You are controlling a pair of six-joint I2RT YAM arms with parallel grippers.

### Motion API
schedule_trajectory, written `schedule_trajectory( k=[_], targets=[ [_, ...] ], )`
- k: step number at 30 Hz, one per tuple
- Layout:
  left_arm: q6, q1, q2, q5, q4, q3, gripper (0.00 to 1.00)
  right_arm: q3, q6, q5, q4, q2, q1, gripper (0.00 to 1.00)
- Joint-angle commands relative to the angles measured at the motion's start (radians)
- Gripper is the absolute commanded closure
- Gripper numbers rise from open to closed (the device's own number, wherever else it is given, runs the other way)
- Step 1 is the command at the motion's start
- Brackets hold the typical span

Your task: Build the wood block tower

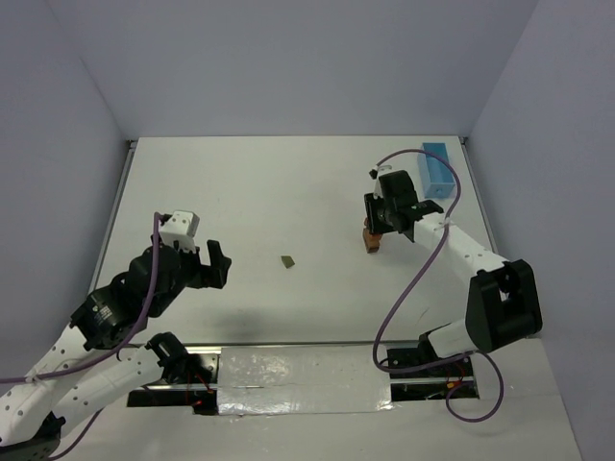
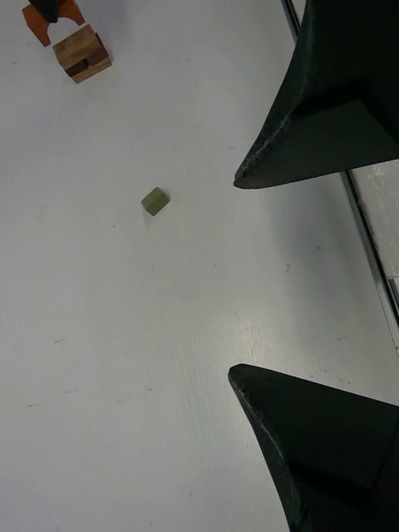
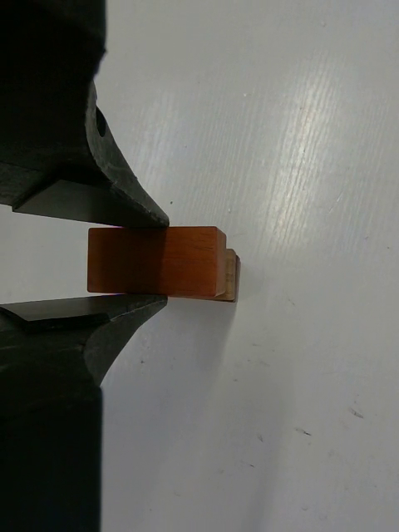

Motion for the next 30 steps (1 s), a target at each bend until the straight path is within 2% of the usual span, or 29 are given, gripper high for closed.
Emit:
schedule_trajectory(
  k=[1,30],
  targets=[
    [0.021,0.001,0.005,-0.005,0.047,0.010,0.01,0.041,-0.034,0.021,0.042,0.011,-0.003,0.94],
    [0.036,0.001,0.030,0.032,0.059,0.005,0.01,0.016,-0.030,0.045,0.073,0.071,-0.003,0.88]
  ],
)
